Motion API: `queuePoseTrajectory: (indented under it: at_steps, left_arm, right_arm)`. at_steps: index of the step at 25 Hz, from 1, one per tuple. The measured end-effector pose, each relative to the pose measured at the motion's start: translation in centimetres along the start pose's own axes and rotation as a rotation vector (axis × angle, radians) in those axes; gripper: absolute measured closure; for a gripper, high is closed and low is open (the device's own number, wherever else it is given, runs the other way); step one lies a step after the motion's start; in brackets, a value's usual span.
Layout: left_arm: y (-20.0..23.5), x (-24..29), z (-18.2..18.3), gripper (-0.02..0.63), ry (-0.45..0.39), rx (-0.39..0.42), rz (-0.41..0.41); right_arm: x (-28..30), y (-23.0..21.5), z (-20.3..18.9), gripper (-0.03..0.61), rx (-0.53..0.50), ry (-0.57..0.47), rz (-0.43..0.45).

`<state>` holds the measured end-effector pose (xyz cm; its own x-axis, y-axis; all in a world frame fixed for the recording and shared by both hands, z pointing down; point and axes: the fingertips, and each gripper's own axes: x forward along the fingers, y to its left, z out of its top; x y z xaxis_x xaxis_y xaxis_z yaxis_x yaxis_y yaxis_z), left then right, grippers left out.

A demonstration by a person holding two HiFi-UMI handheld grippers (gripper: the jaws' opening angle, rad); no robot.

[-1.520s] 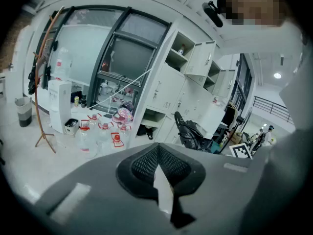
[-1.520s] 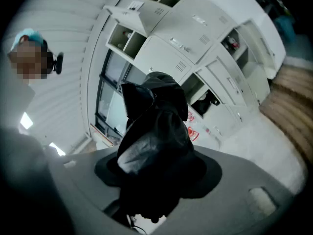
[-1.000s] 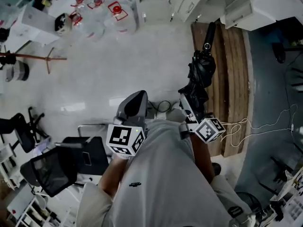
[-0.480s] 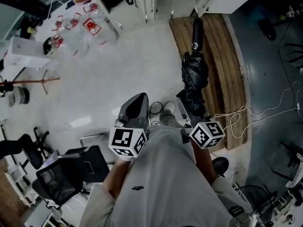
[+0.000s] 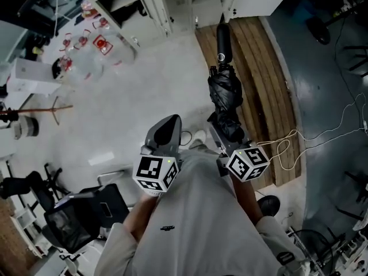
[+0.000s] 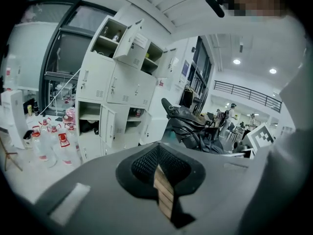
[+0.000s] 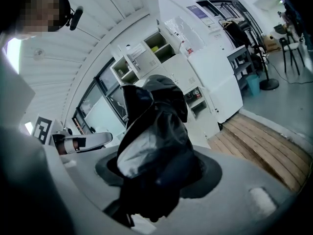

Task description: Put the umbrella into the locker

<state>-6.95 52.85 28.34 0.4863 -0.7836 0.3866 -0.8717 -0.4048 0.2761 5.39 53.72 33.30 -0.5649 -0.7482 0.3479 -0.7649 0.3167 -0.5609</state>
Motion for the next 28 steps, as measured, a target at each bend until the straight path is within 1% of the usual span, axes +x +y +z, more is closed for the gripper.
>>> queuePoseTrajectory:
  at_steps: [3,6,10,14,17,21,24,28]
  left_arm:
    - [-1.0,0.4,0.0,0.595,-0.003,0.001,-0.005]
    - [-1.2,0.9,0.2,0.595,0.009,-0.007,-0.011]
    - [-0.5,1.6,0.2,0.595,0.02,-0.014,-0.027]
    - [0.6,3.2,0.0,0.595,0.033,-0.014,-0.047]
    - [1.8,5.3,1.6,0.595,0.026,-0.006,-0.069]
    - [4.2,8.4,3.9,0.595,0.027,-0.025,-0.09]
    - [5.4,10.9,5.6,0.595,0.037,-0.025,-0.127]
    - [7.5,13.6,8.0,0.595,0.047,-0.025,-0.169]
  right_arm:
    - [-0.3,-0.9,0.5,0.316,-0.008,0.0,0.003]
    - [-0.2,-1.5,1.3,0.316,0.006,-0.006,-0.006]
    - [0.3,-1.9,1.5,0.315,0.032,-0.013,-0.015]
    - [1.0,-2.3,1.8,0.316,0.035,-0.02,-0.031]
    - [2.3,-2.9,3.1,0.316,0.053,-0.03,-0.06]
    - [5.1,-3.1,5.2,0.316,0.062,-0.034,-0.092]
    - [7.1,-3.6,7.2,0.316,0.06,-0.052,-0.129]
    - [10.1,-3.8,9.7,0.316,0.084,-0.078,-0.167]
